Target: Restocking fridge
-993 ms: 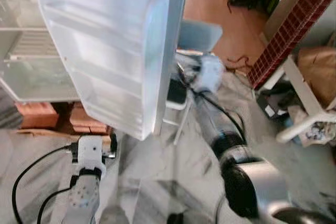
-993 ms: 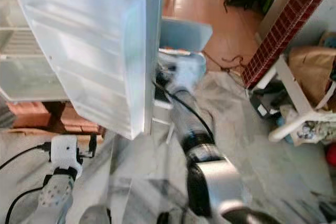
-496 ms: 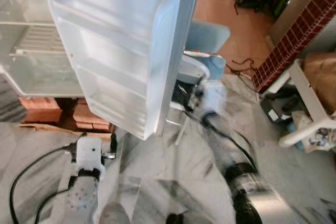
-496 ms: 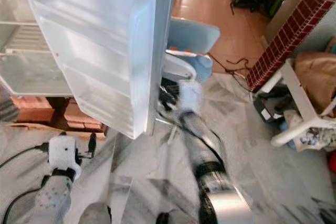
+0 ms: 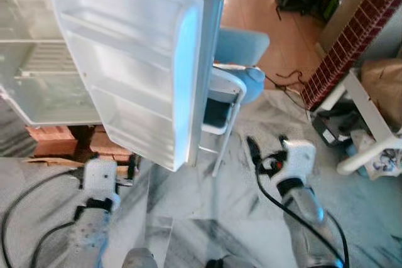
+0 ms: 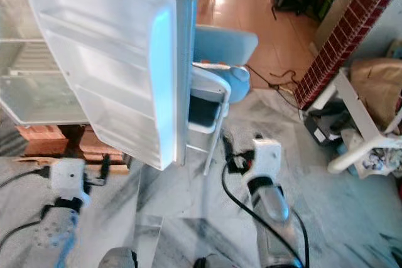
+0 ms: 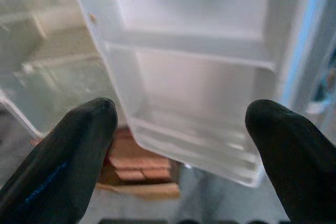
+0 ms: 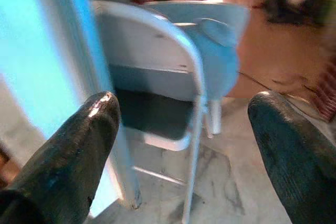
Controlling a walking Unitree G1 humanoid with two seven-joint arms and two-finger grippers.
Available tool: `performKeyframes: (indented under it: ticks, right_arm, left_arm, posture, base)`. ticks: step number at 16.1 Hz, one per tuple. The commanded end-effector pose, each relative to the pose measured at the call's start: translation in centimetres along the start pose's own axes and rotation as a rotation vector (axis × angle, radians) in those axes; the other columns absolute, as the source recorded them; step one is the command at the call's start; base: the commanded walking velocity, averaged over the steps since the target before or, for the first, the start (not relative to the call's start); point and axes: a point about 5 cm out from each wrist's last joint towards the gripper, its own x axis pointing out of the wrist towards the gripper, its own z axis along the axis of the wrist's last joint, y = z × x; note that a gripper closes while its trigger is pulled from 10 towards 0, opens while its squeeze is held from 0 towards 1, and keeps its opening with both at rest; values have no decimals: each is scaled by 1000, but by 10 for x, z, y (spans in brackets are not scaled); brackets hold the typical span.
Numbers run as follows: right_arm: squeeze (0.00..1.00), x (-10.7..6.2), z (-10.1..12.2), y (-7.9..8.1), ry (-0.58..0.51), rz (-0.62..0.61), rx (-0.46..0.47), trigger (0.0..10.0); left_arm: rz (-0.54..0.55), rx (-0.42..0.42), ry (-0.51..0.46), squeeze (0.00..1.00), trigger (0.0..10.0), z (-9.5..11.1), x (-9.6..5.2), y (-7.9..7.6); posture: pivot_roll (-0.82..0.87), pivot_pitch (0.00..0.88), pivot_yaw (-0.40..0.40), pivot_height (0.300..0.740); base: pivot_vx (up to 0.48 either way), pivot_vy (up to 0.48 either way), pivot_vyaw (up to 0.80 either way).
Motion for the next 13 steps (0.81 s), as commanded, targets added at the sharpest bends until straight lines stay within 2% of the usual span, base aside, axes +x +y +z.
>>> performKeyframes:
  ticks: [1, 2, 3, 4, 5, 7, 10, 13]
  right_arm:
    - [0, -5, 0, -8, -17, -63, -10, 10000]
    - [0, -6, -1, -7, -16, -67, -10, 10000]
    - [0, -9, -6, -5, 1, -65, -14, 10000]
    - [0, -11, -11, -4, 19, -64, -27, 10000]
    - [0, -12, -13, -8, 19, -90, -27, 10000]
    - [0, -12, -10, -13, -4, -137, -27, 10000]
    - [0, -11, -7, -15, -15, -117, -43, 10000]
    - [0, 1, 0, -9, -36, -45, -74, 10000]
  left_arm:
    - [-6, 24, -39, 0, 10000, 8, 4, 4]
    - [-8, 30, -41, 0, 10000, 8, 5, 4]
    - [-33, 19, -36, 0, 10000, 8, 10, 0]
    - [-95, 24, -43, 0, 10000, 10, 18, -9]
    - [-137, 28, -53, 0, 10000, 14, 24, -15]
    - [-175, 43, -63, 0, 10000, 17, 33, -17]
    - [-169, 3, -58, 0, 10000, 16, 38, -16]
    - [-155, -13, -69, 0, 10000, 16, 37, -19]
  posture:
    - [161, 5, -21, 740]
    - [161, 5, -21, 740]
    - [139, 0, 14, 740]
    - [118, 0, 45, 740]
    - [105, 0, 60, 740]
    - [71, 0, 82, 740]
    - [66, 0, 66, 740]
    - [89, 2, 36, 740]
  base:
    - [0, 0, 0]
    - [0, 0, 0]
    - [0, 0, 0]
    - [0, 0, 0]
    - [0, 0, 0]
    - [0, 0, 0]
    - [0, 0, 0]
    - [0, 0, 0]
